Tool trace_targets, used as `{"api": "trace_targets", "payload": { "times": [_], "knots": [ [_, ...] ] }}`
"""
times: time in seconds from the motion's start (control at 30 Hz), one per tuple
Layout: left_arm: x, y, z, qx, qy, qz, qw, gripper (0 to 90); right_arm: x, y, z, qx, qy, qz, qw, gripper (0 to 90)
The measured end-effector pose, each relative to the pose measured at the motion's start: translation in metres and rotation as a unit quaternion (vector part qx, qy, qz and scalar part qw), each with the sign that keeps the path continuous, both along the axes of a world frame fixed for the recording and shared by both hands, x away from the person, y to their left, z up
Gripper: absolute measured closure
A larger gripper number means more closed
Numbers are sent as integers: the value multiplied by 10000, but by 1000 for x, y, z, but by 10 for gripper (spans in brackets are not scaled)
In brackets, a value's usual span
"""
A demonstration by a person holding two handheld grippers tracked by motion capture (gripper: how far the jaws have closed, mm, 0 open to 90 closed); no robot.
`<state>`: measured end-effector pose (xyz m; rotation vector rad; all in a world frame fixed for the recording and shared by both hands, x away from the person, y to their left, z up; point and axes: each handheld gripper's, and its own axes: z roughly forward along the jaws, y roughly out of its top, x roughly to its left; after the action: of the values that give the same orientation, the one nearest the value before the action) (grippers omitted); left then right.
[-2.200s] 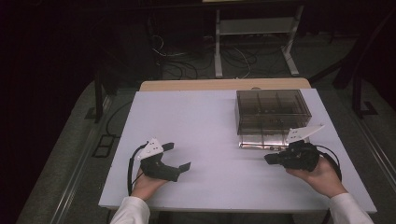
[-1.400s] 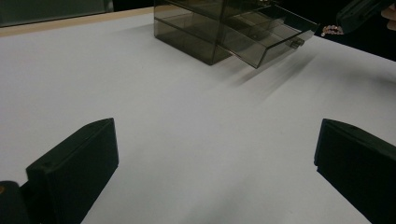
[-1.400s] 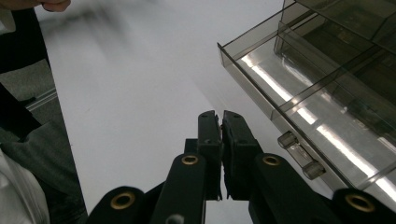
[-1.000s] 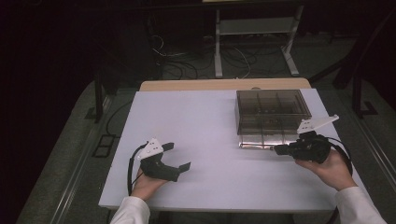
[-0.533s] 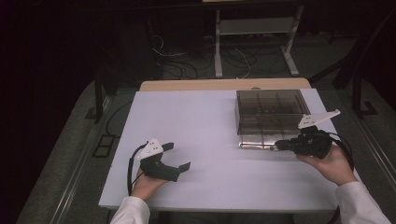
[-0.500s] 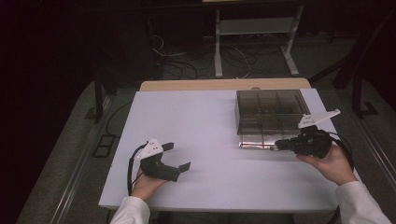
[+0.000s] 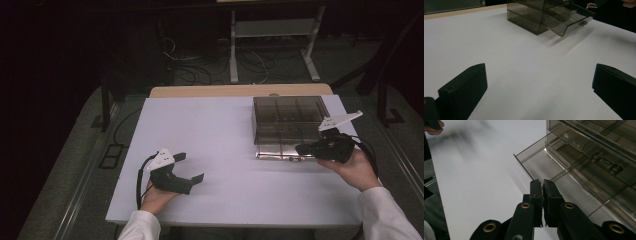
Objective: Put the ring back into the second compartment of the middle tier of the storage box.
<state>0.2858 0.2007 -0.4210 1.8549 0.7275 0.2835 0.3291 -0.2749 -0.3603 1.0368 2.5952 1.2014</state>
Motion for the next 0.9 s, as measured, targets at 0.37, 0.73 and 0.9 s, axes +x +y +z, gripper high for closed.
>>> {"api": "trace_targets", "payload": {
  "times": [0.37, 0.73, 0.9],
  "knots": [
    [1, 0, 0, 14, 0, -2, 10000, 0, 12, -5, -3, 24, 63, -115, 9999, 855],
    [1, 0, 0, 2, 0, 8, 10000, 0, 24, -7, -11, 34, 133, -209, 9997, 855],
    [1, 0, 0, 6, -4, 6, 10000, 0, 28, -6, -14, 2, 174, -208, 9996, 855]
  ]
}}
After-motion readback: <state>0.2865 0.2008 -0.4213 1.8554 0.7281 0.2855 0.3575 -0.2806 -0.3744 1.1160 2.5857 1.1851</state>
